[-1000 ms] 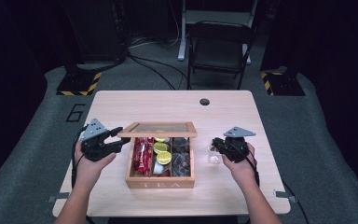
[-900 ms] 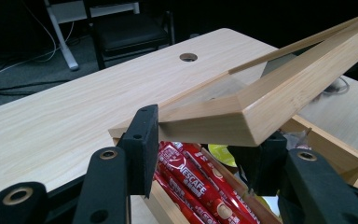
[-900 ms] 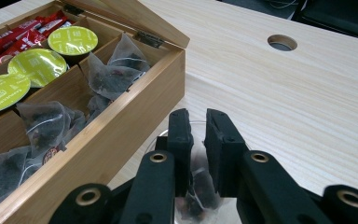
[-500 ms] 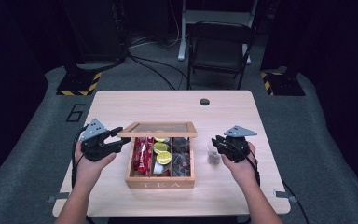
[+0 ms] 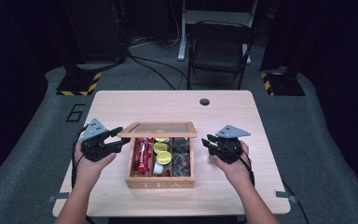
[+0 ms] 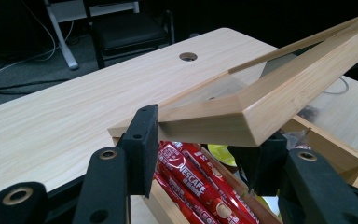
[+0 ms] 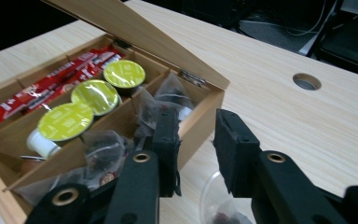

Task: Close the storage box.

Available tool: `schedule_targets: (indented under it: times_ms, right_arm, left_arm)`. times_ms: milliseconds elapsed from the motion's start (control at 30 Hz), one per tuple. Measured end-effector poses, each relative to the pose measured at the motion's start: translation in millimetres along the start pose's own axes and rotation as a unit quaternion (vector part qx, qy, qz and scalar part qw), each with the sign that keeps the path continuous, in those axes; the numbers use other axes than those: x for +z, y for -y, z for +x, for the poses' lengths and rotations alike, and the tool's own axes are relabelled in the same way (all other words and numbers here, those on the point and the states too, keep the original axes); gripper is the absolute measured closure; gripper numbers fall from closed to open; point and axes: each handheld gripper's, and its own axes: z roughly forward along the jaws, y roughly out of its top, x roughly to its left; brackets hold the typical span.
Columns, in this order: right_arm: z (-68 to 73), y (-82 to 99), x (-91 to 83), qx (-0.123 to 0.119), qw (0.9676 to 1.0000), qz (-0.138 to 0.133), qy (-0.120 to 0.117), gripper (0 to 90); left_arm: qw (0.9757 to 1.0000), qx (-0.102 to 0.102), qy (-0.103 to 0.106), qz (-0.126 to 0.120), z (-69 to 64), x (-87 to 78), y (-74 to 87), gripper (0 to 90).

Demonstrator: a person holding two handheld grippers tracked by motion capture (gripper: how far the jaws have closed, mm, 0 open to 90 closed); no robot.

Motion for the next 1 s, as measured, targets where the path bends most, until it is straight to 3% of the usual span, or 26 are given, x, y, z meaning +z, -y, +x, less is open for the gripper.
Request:
schedule_targets:
  times_ms: [500,667,867,1000]
  right_arm:
    - [23.2,-21.4,-4.1,-0.02,0.999,-0.019,-0.034,64.9]
    - [28.3,-27.9,-2.3,-0.036,0.9984,-0.026,-0.034,62.6]
    - [31.0,-31.9,-3.4,-0.027,0.9986,-0.036,-0.027,59.6]
    - [33.9,-35.6,-5.3,-0.039,0.9983,-0.037,-0.022,57.8]
  left_arm:
    - [1.0,-0.001,-0.003,0.0,-0.4,0.3,-0.1,52.4]
    - [1.0,0.0,0.0,0.004,-0.3,0.0,-0.1,52.3]
    - [1.0,0.0,-0.001,0.004,-0.5,0.0,-0.1,52.3]
    - [1.0,0.0,-0.001,0.004,-0.6,0.0,-0.3,52.3]
